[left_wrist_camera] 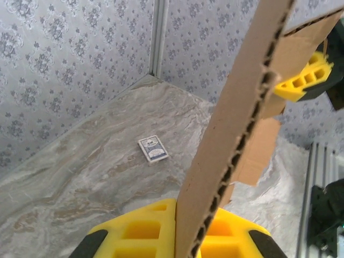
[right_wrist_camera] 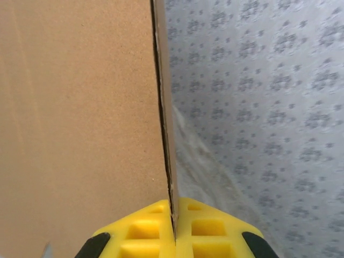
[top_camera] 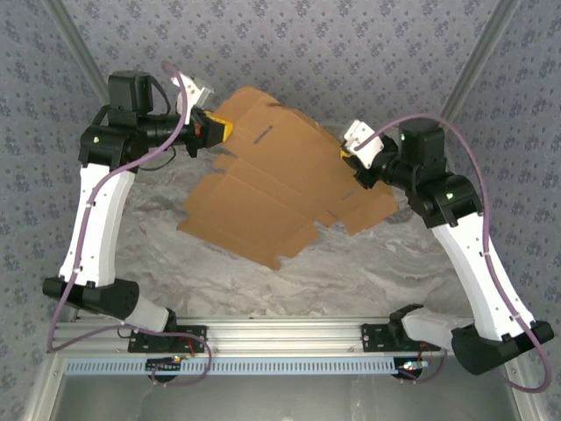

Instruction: Fold the paper box

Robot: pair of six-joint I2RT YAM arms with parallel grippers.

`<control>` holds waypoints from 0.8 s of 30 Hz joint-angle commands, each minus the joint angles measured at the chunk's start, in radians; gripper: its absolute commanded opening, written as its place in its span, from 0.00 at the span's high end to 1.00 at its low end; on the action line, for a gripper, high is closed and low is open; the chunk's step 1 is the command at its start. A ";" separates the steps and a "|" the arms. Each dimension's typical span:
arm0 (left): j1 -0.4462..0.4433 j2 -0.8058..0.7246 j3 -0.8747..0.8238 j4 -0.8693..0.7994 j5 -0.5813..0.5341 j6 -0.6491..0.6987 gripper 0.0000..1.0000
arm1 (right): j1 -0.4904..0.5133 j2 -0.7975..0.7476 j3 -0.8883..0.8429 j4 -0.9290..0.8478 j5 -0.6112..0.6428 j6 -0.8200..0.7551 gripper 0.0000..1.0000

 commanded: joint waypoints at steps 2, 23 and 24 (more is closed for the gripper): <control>0.002 -0.053 -0.059 0.152 0.027 -0.207 0.95 | 0.105 -0.044 -0.126 0.253 0.302 -0.078 1.00; 0.012 0.002 -0.099 0.170 -0.075 -0.333 0.98 | 0.321 0.030 -0.459 0.814 0.767 -0.407 1.00; 0.013 -0.001 -0.110 0.175 -0.081 -0.336 0.99 | 0.320 0.031 -0.474 0.833 0.768 -0.416 1.00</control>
